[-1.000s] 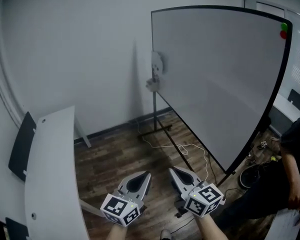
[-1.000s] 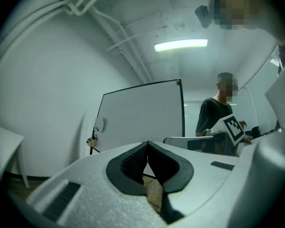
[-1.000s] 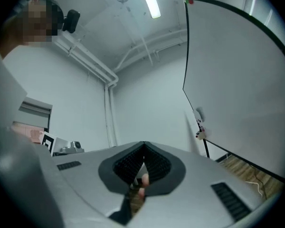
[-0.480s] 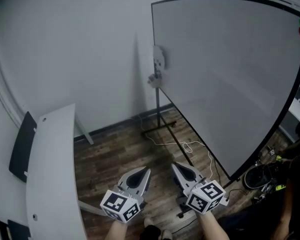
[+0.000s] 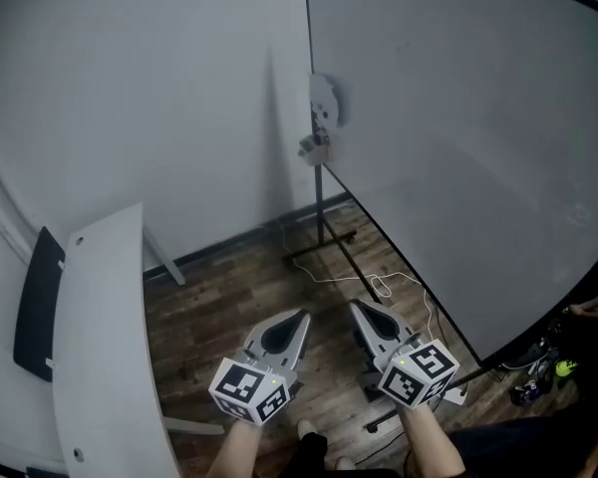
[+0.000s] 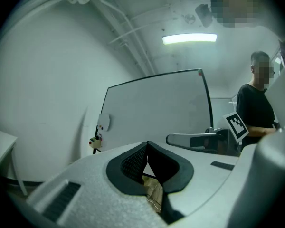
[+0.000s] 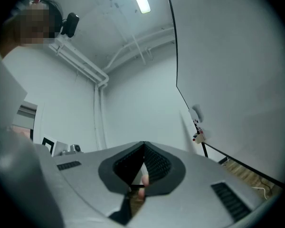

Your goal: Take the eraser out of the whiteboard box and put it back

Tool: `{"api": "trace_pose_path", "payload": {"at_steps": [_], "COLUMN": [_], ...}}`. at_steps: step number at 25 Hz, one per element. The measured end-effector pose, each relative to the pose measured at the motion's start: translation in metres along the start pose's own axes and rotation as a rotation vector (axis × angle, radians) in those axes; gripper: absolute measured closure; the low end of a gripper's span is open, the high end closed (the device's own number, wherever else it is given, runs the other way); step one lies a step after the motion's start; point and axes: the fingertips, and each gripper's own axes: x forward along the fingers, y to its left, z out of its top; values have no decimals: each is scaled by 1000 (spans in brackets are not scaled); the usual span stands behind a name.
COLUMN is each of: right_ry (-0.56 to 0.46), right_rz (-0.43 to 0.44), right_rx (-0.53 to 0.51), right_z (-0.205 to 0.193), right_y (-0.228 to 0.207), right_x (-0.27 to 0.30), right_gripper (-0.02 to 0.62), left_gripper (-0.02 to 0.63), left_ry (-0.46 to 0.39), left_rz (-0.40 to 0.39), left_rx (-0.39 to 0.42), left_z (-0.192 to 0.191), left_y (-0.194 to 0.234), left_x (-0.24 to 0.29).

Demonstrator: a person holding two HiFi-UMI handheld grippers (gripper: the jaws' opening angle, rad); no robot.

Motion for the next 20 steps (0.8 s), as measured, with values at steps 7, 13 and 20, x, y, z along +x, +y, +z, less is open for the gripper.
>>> {"api": "trace_pose_path", "payload": {"at_steps": [7,13,20], "right_ry": [-10,-9,2], "right_rz": [-33,-65,-94], "right_rx": [-11,-18,-22], "right_z": [5,0,-6], "right_y": [-24,-36,-47], "right_x": [72,108,135], "right_gripper": [592,592,592], "left_gripper": [601,601,601], "left_ry": [2,8,12], "left_rz": [-39,-63,-82], "left_rx": [18,9,-5], "left_z": [13,12,9], "left_y": [66,103,129], "left_x": [38,52,64]}}
